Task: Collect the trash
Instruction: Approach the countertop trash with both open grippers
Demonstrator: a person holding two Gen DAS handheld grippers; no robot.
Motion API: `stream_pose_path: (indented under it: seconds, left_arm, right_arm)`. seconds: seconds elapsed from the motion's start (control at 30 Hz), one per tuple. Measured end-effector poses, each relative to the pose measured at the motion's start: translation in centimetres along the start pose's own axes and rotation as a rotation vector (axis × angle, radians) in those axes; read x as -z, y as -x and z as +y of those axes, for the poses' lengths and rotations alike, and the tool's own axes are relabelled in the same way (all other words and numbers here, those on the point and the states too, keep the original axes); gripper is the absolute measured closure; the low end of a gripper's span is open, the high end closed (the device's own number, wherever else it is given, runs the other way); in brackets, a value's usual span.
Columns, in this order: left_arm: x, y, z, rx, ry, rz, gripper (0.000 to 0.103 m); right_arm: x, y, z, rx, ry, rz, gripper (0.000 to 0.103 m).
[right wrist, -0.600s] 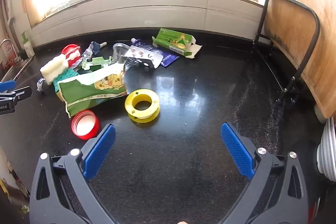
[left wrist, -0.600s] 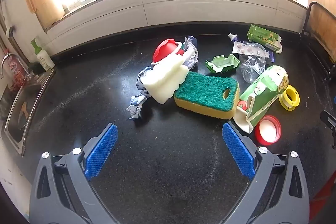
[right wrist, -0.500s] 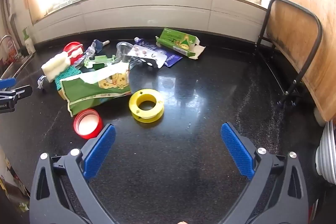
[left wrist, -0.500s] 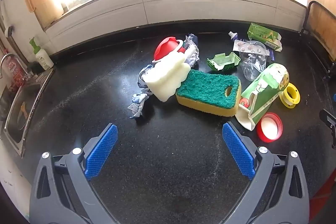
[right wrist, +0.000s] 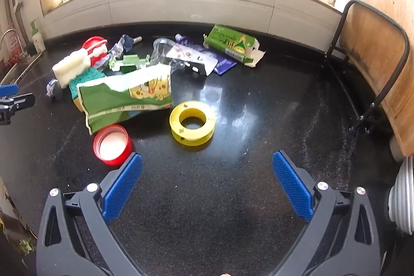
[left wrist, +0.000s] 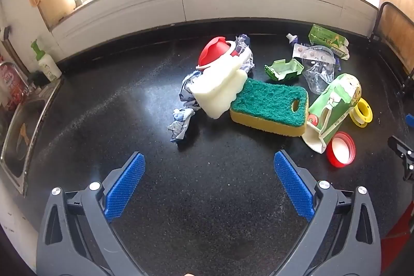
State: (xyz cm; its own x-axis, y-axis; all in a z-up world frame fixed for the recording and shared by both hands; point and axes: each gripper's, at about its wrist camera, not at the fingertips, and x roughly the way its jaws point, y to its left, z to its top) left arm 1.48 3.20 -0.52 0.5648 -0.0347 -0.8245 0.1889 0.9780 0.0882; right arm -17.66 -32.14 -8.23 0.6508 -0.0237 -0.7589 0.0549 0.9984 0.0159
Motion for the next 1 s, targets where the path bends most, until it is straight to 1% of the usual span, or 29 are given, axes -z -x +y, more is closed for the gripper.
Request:
stream_pose_path:
  seconds: [0.07,0.1,0.13,0.27,0.53,0.87,1.0]
  left_arm:
    - [-0.3,-0.5,0.3,0.035,0.021,0.040,0.006]
    - [-0.2,-0.9,0.3,0.050,0.028,0.042,0.006]
    - [0.6,-0.9,1.1,0.075,0.039,0.034,0.006]
    - [0.9,-1.2,1.9,0.065,0.058,0.038,0.006]
    - [1.6,-1.7,3.1,0.084,0.088,0.055,0.006]
    - [0.8,-2.9,4.5,0.104,0.134,0.068,0.006]
    - [1.1,-3.3,4.4,0.105,0.136,0.079,0.006]
  right_arm:
    - [0.3,-0.3,0.2,-0.005,-0.009,0.007,0.006]
    - [0.4,-0.4,0.3,-0.007,-0.011,0.010,0.006]
    - [0.4,-0.5,0.5,-0.008,-0.011,0.012,0.006]
    - [0.3,-0.7,1.2,-0.005,0.014,0.017,0.006]
    - [0.1,-0.8,1.3,-0.001,0.006,0.014,0.006]
    - [0.7,-1.1,1.4,-0.007,0.010,0.028,0.006]
    - [0.9,-1.3,1.2,-0.003,0.007,0.035,0.006]
